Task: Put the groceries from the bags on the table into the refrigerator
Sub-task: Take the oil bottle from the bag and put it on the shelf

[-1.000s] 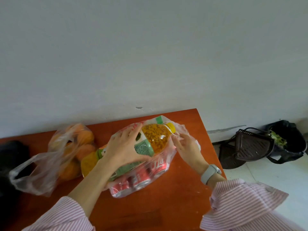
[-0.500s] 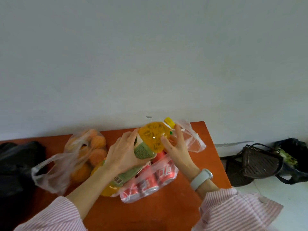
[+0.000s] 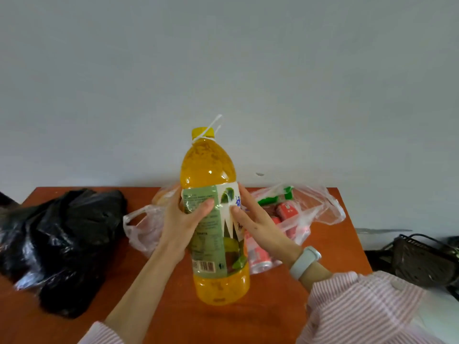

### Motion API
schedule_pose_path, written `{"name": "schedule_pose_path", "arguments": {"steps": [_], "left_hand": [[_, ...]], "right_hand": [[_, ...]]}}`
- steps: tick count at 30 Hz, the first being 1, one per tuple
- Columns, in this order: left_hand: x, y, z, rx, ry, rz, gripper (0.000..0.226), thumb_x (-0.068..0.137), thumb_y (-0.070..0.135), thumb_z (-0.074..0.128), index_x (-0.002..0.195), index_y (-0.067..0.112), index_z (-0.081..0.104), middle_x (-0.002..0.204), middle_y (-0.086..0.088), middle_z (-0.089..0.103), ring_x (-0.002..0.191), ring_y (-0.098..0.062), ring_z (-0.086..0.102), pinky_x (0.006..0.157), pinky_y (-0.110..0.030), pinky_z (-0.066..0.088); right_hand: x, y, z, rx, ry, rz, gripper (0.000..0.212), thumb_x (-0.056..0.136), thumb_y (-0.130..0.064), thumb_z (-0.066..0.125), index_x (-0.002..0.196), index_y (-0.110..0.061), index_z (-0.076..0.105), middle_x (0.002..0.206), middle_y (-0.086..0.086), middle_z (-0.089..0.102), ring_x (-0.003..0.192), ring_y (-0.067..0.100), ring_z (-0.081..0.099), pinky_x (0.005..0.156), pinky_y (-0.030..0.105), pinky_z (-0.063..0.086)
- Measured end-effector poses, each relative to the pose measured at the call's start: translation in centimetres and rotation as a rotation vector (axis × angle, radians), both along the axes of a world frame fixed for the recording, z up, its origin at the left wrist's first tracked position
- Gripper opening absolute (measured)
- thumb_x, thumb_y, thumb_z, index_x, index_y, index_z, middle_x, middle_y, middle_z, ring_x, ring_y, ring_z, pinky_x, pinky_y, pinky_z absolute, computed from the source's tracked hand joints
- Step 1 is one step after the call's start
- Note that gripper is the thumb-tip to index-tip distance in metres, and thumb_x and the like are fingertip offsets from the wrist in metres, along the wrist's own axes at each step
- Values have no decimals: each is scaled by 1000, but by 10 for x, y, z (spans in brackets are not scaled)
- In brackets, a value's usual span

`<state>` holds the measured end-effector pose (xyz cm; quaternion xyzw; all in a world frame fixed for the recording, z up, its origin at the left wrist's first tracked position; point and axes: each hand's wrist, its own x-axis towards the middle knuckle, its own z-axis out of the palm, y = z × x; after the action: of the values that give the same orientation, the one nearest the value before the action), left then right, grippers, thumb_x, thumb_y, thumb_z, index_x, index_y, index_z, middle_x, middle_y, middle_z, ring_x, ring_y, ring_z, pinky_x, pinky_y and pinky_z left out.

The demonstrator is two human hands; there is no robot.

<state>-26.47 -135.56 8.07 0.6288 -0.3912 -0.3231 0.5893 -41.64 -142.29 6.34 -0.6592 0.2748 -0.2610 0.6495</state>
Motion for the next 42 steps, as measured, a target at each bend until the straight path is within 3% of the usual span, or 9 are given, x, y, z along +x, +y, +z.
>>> {"name": "schedule_pose_path", "arguments": {"steps": [6, 10, 14, 16, 21, 26, 30, 36, 42], "left_hand": [[-17, 58, -14, -30, 108, -162, 54, 62, 45, 65, 109, 21, 57, 100, 1, 70, 90, -19, 68, 69, -28, 56], [-37, 100, -43, 42, 146, -393, 63, 63, 45, 67, 119, 23, 50, 108, 0, 67, 95, -17, 67, 73, -29, 56], [-69, 148, -70, 127, 172, -636, 74, 60, 49, 67, 126, 29, 42, 111, 4, 63, 95, -9, 66, 72, -24, 54], [-92, 172, -80, 181, 178, -771, 73, 58, 51, 67, 124, 31, 42, 108, 6, 65, 92, -9, 66, 70, -23, 54], [-168, 233, -96, 303, 177, -1141, 65, 61, 47, 70, 117, 26, 46, 107, -2, 66, 89, -12, 68, 68, -24, 55], [-258, 304, -98, 375, 130, -1496, 77, 59, 49, 73, 126, 27, 40, 112, -2, 63, 96, -15, 66, 77, -33, 56], [-336, 381, -93, 385, 71, -1781, 73, 61, 48, 73, 123, 27, 41, 109, -2, 63, 90, -14, 67, 68, -24, 55], [-457, 523, -80, 368, -1, -2052, 63, 60, 51, 70, 113, 32, 41, 106, -1, 62, 85, -11, 67, 67, -24, 55], [-580, 638, -54, 293, 11, -2208, 77, 56, 56, 72, 121, 34, 37, 108, 0, 63, 92, -16, 67, 80, -39, 56]], "right_hand": [[-9, 81, -7, 75, -49, -79, 69, 90, -31, 50, 145, -31, 7, 130, -10, 51, 113, 6, 57, 88, 27, 51], [-38, 158, -24, 131, -81, -299, 46, 94, -15, 40, 133, -35, 26, 118, -17, 55, 103, -1, 60, 76, 16, 51], [-67, 243, -50, 218, -19, -574, 59, 91, -28, 42, 142, -33, 13, 130, -4, 52, 106, 7, 61, 80, 23, 53], [-85, 287, -56, 305, -6, -705, 61, 89, -32, 42, 142, -36, 10, 121, -2, 57, 99, 10, 65, 76, 24, 55], [-132, 395, -58, 346, 9, -1078, 60, 82, -43, 41, 138, -36, 20, 107, -7, 64, 92, 7, 67, 70, 23, 55], [-179, 504, -64, 373, -67, -1461, 56, 89, -37, 43, 140, -31, 23, 112, 0, 64, 94, 12, 67, 73, 24, 55], [-218, 596, -63, 343, -128, -1756, 51, 94, -29, 40, 142, -31, 21, 120, 3, 59, 100, 12, 64, 76, 22, 54], [-299, 741, -56, 255, -102, -2018, 49, 93, -32, 40, 140, -34, 24, 120, 0, 61, 103, 14, 64, 86, 32, 54], [-401, 859, -30, 163, -72, -2154, 45, 95, -29, 38, 136, -39, 24, 116, -10, 60, 99, 6, 64, 77, 22, 54]]}}
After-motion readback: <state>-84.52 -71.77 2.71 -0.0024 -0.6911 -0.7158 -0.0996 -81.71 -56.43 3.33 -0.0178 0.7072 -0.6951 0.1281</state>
